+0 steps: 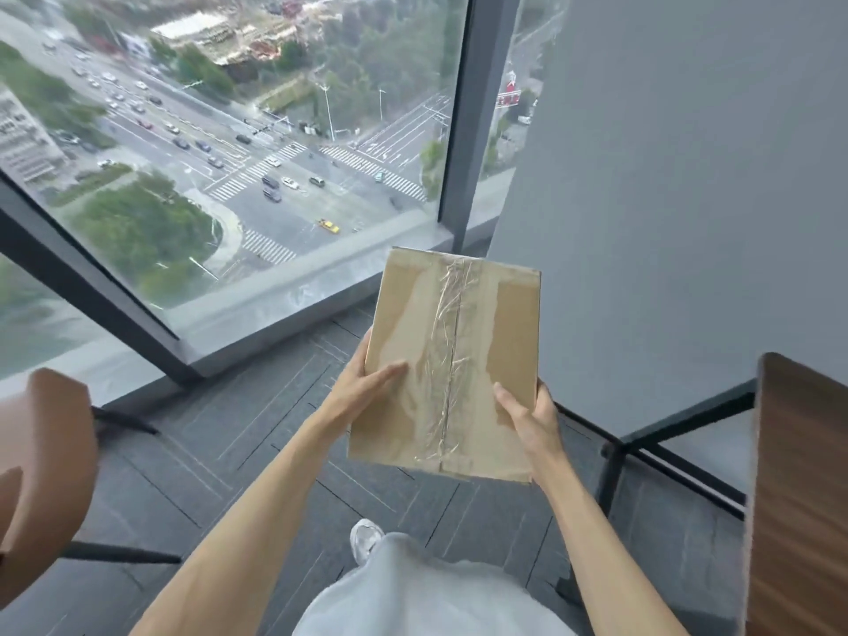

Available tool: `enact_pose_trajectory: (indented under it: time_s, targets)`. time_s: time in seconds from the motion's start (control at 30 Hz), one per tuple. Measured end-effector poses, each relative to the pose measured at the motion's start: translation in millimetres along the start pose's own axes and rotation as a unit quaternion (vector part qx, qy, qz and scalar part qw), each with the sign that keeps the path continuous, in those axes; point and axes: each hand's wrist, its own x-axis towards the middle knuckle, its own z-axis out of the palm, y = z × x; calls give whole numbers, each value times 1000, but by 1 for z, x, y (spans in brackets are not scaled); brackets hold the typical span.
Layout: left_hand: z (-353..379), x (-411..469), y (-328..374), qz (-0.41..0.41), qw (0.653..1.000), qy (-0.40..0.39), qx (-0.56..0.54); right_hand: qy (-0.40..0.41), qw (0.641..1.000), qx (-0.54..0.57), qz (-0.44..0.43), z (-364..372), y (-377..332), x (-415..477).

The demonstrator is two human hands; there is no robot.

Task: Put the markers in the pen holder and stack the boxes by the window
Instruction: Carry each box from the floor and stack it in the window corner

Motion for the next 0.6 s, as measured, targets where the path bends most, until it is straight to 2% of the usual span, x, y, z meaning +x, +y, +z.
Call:
enact_pose_trajectory:
  time_s: [0.33, 0.6]
  targets:
    - [-102, 137, 28, -50, 998, 30, 1, -56, 998, -12, 24, 105, -72, 150]
    - [-148, 295, 62, -115, 990, 83, -4, -69, 996, 2, 62, 169, -124, 313]
